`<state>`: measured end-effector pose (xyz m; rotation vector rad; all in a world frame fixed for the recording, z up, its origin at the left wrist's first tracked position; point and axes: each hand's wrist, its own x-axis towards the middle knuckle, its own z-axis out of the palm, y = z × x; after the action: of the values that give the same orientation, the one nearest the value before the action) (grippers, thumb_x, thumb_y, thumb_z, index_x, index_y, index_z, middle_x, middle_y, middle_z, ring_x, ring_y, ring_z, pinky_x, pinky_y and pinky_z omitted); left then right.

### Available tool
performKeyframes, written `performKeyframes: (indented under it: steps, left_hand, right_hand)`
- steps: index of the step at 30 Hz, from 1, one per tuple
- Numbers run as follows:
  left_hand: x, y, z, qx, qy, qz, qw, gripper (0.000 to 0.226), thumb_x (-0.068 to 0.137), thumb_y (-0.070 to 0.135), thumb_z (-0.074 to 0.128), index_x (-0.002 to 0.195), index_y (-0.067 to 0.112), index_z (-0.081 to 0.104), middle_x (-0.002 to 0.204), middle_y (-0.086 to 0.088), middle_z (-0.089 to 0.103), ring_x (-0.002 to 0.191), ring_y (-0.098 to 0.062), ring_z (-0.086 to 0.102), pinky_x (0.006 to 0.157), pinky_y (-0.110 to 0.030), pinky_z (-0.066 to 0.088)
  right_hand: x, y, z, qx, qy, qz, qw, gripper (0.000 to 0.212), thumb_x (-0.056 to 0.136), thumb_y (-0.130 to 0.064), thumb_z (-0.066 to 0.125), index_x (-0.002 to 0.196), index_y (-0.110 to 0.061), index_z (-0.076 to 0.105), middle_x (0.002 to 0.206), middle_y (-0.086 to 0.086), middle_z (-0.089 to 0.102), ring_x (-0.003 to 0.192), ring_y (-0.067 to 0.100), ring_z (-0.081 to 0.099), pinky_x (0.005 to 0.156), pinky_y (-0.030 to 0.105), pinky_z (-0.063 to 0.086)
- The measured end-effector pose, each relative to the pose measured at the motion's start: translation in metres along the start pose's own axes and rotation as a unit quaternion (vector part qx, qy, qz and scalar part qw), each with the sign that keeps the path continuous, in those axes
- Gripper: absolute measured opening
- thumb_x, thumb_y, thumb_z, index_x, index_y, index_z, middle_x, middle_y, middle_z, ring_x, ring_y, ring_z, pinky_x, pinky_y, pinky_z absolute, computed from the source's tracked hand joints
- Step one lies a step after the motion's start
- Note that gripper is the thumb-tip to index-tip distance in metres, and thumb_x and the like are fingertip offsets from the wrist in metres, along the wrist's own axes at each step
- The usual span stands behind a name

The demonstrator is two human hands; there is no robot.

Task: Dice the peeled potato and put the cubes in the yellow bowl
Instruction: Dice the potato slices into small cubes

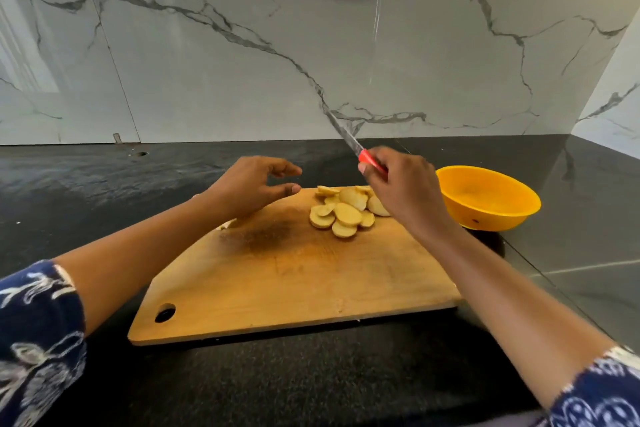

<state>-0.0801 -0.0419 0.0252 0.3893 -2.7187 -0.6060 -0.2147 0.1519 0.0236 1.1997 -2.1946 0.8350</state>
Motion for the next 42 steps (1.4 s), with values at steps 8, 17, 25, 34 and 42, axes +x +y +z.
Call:
performKeyframes:
  steps: [8, 17, 25, 34, 42]
  left_hand:
    - [0.067, 0.015, 0.028, 0.001, -0.142, -0.041, 0.989, 0.049, 0.084, 0.044, 0.063, 0.127, 0.019, 0.057, 0.125, 0.001, 0.060, 0.110, -0.013, 0.055, 0.089, -0.023, 0.041]
    - [0.063, 0.015, 0.020, -0.034, -0.042, -0.004, 0.999, 0.041, 0.075, 0.037, 0.074, 0.111, 0.018, 0.068, 0.100, 0.004, 0.068, 0.083, -0.003, 0.060, 0.065, -0.011, 0.045]
    - [-0.027, 0.032, -0.014, -0.077, -0.013, 0.045, 0.996, 0.039, 0.071, 0.029, 0.075, 0.107, 0.033, 0.061, 0.093, 0.020, 0.061, 0.083, 0.009, 0.058, 0.066, -0.009, 0.048]
    - [-0.083, 0.008, 0.000, -0.075, -0.050, 0.011, 0.996, 0.062, 0.077, 0.025, 0.075, 0.129, 0.040, 0.046, 0.114, 0.019, 0.060, 0.097, 0.000, 0.060, 0.085, -0.019, 0.052]
    - [-0.084, 0.014, 0.009, -0.051, -0.029, 0.002, 0.998, 0.070, 0.067, 0.052, 0.071, 0.131, 0.041, 0.046, 0.104, 0.030, 0.054, 0.094, 0.008, 0.053, 0.074, -0.004, 0.042]
  right_hand:
    - [0.000, 0.017, 0.021, -0.018, -0.042, 0.006, 0.999, 0.024, 0.098, -0.033, 0.050, 0.109, -0.014, 0.061, 0.084, -0.001, 0.065, 0.074, 0.014, 0.060, 0.065, 0.031, 0.049]
    - [0.004, 0.026, 0.017, 0.012, -0.038, 0.043, 0.998, 0.026, 0.098, -0.033, 0.051, 0.112, -0.014, 0.060, 0.078, -0.008, 0.055, 0.070, 0.008, 0.053, 0.056, 0.018, 0.036]
    - [-0.003, 0.011, 0.009, 0.024, -0.045, 0.035, 0.998, 0.027, 0.098, -0.033, 0.050, 0.115, -0.014, 0.060, 0.081, -0.008, 0.056, 0.074, 0.008, 0.055, 0.063, 0.022, 0.041]
    - [-0.029, -0.030, -0.006, 0.023, -0.111, -0.007, 0.993, 0.023, 0.098, -0.031, 0.050, 0.109, -0.016, 0.062, 0.071, -0.007, 0.054, 0.057, 0.005, 0.047, 0.048, 0.017, 0.028]
    - [-0.052, -0.044, -0.011, 0.020, -0.121, -0.006, 0.992, 0.023, 0.098, -0.031, 0.049, 0.110, -0.017, 0.063, 0.074, -0.008, 0.054, 0.059, 0.005, 0.047, 0.049, 0.018, 0.030]
